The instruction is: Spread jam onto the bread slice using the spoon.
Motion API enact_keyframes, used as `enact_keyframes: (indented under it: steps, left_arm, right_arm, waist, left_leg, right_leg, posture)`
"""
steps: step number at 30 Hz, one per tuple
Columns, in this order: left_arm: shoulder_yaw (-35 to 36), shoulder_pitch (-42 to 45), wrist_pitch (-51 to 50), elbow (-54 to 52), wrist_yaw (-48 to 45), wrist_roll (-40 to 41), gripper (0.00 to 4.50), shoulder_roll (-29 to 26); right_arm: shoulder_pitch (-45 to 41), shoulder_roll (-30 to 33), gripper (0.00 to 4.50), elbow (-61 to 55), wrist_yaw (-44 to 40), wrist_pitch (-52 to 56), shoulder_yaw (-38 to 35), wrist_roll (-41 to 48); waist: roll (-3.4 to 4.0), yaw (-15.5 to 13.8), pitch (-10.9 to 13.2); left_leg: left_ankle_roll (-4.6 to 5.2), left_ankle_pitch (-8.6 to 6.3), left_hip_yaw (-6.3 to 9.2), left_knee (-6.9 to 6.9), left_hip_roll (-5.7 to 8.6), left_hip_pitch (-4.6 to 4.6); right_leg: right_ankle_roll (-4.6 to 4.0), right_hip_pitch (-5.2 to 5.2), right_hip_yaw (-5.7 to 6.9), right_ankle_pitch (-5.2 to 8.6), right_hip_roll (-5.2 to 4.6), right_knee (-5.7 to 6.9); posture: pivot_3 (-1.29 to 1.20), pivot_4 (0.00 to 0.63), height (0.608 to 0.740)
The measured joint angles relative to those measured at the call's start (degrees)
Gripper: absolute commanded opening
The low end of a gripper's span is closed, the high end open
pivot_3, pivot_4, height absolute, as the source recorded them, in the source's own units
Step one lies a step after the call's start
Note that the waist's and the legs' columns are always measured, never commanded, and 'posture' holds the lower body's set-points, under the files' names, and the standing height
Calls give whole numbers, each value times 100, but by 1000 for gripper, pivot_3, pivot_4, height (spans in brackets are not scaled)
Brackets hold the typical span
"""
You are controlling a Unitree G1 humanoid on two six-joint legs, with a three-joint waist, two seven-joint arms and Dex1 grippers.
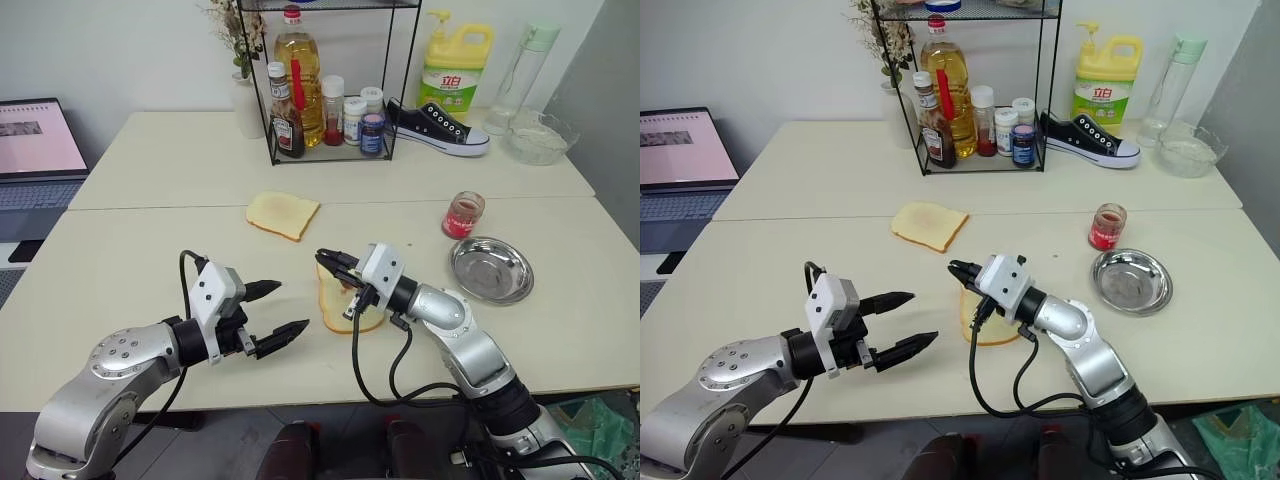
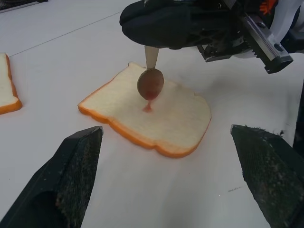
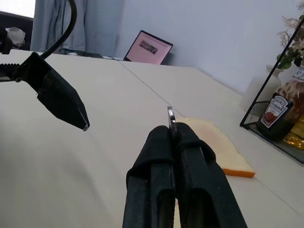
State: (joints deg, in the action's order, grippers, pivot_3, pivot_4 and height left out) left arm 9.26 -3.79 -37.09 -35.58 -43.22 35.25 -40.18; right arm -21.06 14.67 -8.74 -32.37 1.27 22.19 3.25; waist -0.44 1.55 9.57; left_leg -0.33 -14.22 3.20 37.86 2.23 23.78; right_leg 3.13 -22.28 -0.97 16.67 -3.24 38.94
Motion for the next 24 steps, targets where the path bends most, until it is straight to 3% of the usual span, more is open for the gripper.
enact_keyframes:
  steps: [18,24]
  left_arm:
    - [0,12,0,2,-15,12,4500,-14]
    - [-4,173,1,20,-14,12,4500,-14]
  right_arm:
    - [-32,81,34,258,-220,-1192,22,-556]
    - [-50,-229,34,172,-83,-370,-332,-159]
  waist:
    - [0,-1,0]
    - [0,-3,0]
  left_leg:
    - [-1,0,0,0,0,0]
    - [-2,1,3,1,0,0]
  right_leg:
    - [0,1,-1,0,0,0]
    - [0,1,-2,0,0,1]
  posture:
    - [0,150,740]
    - [0,150,740]
